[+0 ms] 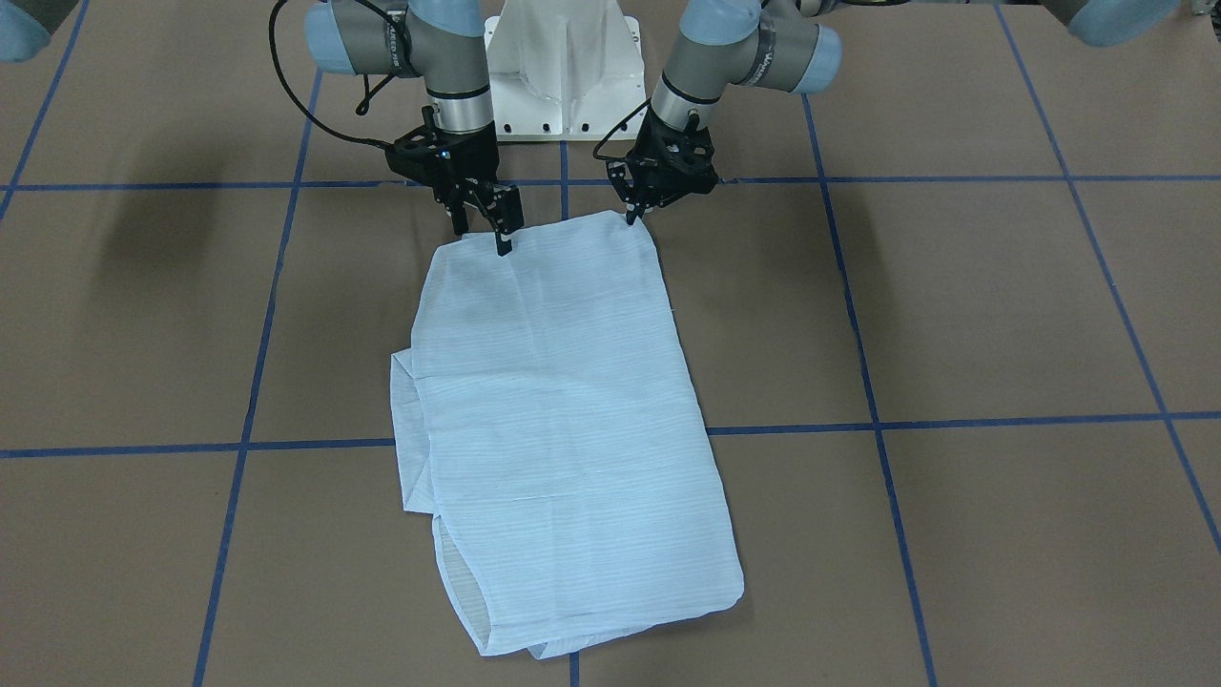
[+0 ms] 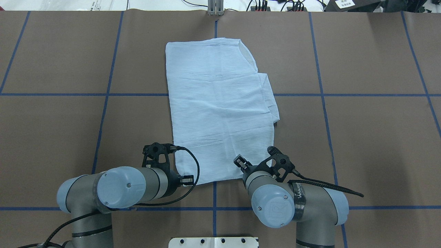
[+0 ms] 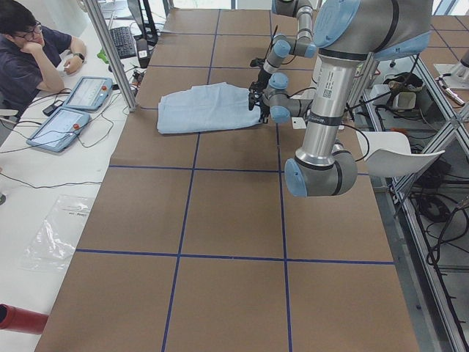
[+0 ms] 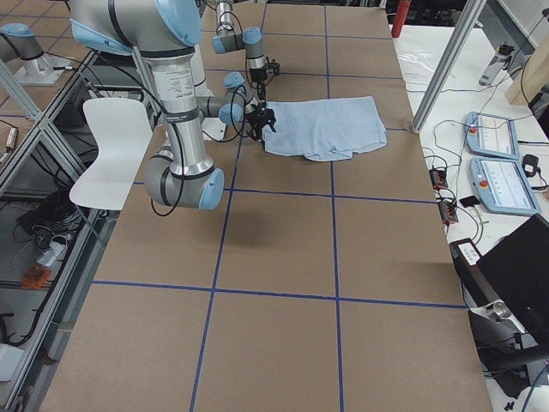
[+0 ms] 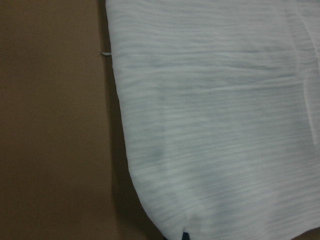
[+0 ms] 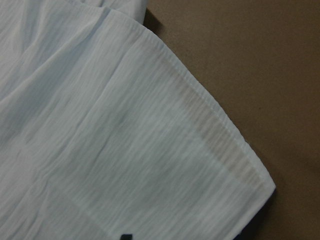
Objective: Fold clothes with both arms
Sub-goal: 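Move the right gripper to the shirt corner nearest the robot, then grasp the shirt's near corners with both grippers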
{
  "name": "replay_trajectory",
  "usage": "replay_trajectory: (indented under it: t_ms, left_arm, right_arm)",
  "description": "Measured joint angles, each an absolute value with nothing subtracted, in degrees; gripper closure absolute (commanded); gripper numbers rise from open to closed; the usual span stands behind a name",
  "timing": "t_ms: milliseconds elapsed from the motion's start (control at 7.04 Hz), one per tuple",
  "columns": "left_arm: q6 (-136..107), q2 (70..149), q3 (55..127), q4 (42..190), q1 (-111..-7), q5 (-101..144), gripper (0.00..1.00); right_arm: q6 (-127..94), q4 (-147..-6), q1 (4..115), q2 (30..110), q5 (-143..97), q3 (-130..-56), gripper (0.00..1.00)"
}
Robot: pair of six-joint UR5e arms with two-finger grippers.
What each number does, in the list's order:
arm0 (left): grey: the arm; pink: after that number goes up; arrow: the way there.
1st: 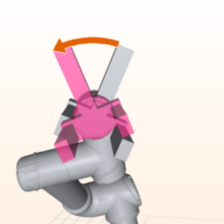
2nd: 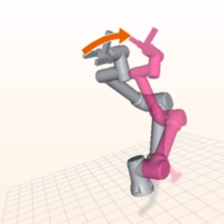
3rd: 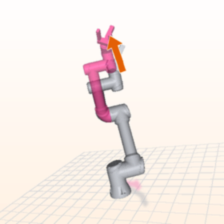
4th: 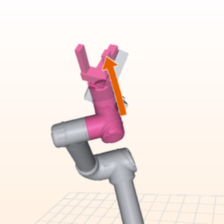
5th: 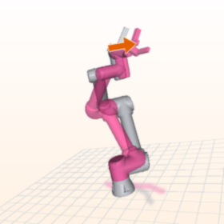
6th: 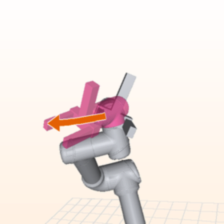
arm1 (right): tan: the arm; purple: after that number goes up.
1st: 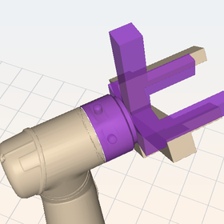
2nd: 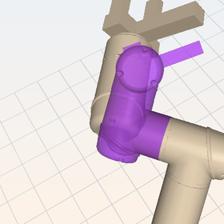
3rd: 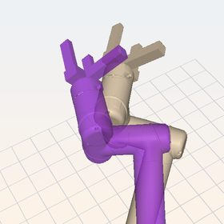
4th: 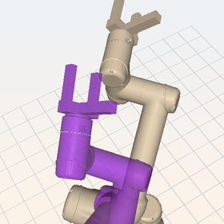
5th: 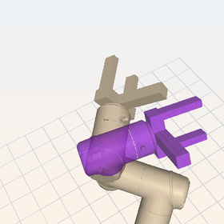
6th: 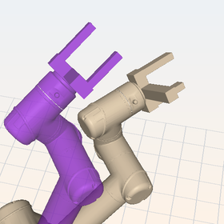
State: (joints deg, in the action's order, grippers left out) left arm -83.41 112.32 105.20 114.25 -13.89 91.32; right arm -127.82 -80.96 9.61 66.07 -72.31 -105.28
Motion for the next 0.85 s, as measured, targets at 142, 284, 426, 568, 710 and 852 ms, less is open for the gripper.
replay_trajectory:
  t_ms: [142,284,426,568,710,852]
  left_arm:
    - [-83.41,112.32,105.21,114.25,-13.89,91.32,1.00]
    - [-83.41,112.34,105.20,114.26,-13.89,91.32,1.00]
    - [-83.41,112.38,105.23,114.26,-13.89,91.32,1.00]
    - [-83.41,112.40,105.50,114.26,-13.89,91.34,1.00]
    - [-83.28,112.25,106.74,114.20,-13.96,91.49,1.00]
    - [-83.03,111.92,109.28,113.53,-14.15,91.74,1.00]
  right_arm:
    - [-128.32,-81.01,9.55,66.03,-72.28,-105.16,1.00]
    - [-128.50,-81.17,9.53,65.99,-72.05,-105.15,1.00]
    - [-128.44,-81.41,9.51,65.97,-71.38,-105.29,1.00]
    - [-128.07,-82.18,9.51,65.94,-70.58,-105.99,1.00]
    - [-127.26,-84.39,9.54,65.84,-70.24,-108.03,1.00]
    - [-125.77,-89.06,9.57,65.53,-70.25,-112.31,1.00]
